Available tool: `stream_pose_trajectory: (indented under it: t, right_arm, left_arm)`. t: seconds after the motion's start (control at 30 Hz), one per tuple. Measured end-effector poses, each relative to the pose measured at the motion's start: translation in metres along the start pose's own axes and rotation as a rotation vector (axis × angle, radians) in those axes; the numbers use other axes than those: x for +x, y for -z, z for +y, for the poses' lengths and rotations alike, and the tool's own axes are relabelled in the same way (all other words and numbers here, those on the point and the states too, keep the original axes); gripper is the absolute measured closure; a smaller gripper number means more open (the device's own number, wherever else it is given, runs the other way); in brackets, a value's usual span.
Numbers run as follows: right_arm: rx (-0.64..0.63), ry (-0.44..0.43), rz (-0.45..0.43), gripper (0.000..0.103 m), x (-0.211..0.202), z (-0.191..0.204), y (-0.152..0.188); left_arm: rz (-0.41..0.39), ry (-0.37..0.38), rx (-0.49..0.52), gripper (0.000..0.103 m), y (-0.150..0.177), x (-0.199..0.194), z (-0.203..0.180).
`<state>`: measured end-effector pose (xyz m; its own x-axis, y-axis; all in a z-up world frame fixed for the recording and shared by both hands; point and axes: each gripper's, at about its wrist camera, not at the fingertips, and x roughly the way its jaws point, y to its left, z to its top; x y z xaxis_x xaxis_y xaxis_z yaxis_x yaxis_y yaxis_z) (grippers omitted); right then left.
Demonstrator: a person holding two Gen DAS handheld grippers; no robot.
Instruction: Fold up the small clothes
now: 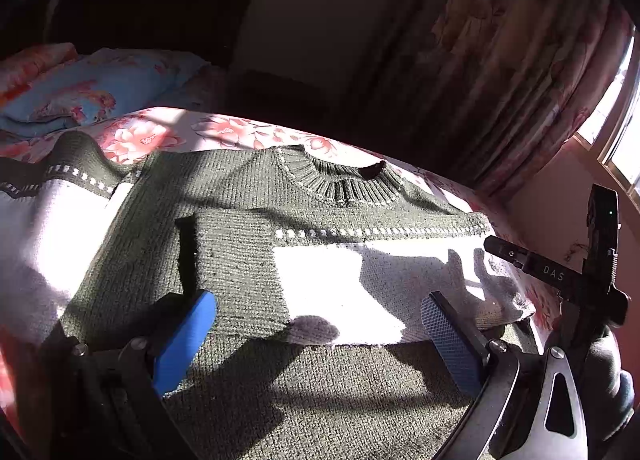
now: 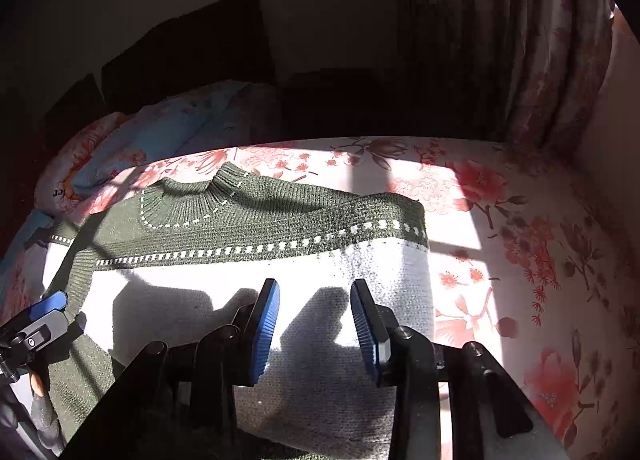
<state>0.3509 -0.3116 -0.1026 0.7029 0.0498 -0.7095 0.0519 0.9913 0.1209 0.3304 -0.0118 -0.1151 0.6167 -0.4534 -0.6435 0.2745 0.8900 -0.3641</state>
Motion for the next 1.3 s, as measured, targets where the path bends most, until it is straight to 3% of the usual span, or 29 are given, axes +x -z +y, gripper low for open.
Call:
stream_pose_trajectory:
  t: [0.07,0.1,0.13,0.17,0.23,0.3,0.4,0.53,0.6,0.67,0.73,0.83,0.93,1.1,1.17,1.23,1.3]
  right_arm:
    - [0.001,0.033,-0.023,0.064,0.008,-0.004,-0.01]
    - [-0.001,0.032,0.017,0.062,0.022,-0.008,-0.014]
    - [-0.005,0.036,0.114,0.055,0.042,-0.01,-0.015]
    - [-0.062,0.079,0.104,0.049,0.046,-0.005,-0.017]
    - [-0.102,0.097,0.15,0.047,0.045,0.003,-0.02]
    - [-0.057,0.087,0.14,0.047,0.031,0.003,-0.018]
    - [-0.065,0.017,0.085,0.047,-0.003,0.019,0.004]
    - [-0.142,-0.001,0.143,0.047,-0.026,0.047,0.053]
    - [-0.21,0.043,0.162,0.043,-0.03,0.059,0.077]
    - [-0.246,0.081,0.104,0.039,-0.039,0.064,0.092]
    - [-0.235,0.085,0.107,0.036,-0.038,0.06,0.091]
    - [-0.152,0.071,0.127,0.025,-0.036,0.044,0.088]
    - [-0.122,0.07,0.122,0.025,-0.038,0.038,0.088]
    - [-0.133,0.082,0.116,0.025,-0.036,0.044,0.089]
    - [-0.124,0.076,0.116,0.025,-0.036,0.043,0.089]
    - [-0.12,0.074,0.114,0.025,-0.036,0.043,0.088]
    - [-0.12,0.074,0.114,0.025,-0.036,0.043,0.088]
  left_arm:
    - [-0.001,0.002,-0.001,0.0,0.0,0.0,0.0]
    - [-0.002,0.003,-0.003,0.0,0.0,0.0,0.001]
    - [-0.002,0.004,-0.004,0.0,0.0,0.0,0.001]
    - [-0.001,0.005,-0.007,0.0,0.0,0.0,0.001]
    - [-0.003,0.006,-0.01,0.0,0.0,-0.001,0.002]
    - [-0.007,0.013,-0.018,0.0,0.0,-0.001,0.003]
    - [-0.015,0.012,-0.033,0.0,0.0,-0.003,0.005]
    - [-0.028,0.011,-0.084,0.0,-0.001,-0.005,0.014]
    - [-0.04,0.02,-0.118,0.0,-0.002,-0.008,0.02]
    - [-0.095,0.021,-0.151,0.0,-0.003,-0.019,0.027]
    - [-0.174,0.014,-0.202,0.0,-0.005,-0.039,0.04]
    - [-0.352,-0.021,-0.385,0.0,-0.001,-0.09,0.08]
    - [-0.454,-0.071,-0.593,0.0,0.009,-0.129,0.141]
    - [-0.398,-0.25,-0.862,0.0,0.014,-0.149,0.256]
    - [-0.326,-0.271,-0.912,0.0,0.012,-0.139,0.293]
    - [-0.249,-0.244,-0.909,0.0,0.006,-0.122,0.317]
    - [-0.267,-0.208,-0.881,0.0,-0.002,-0.116,0.327]
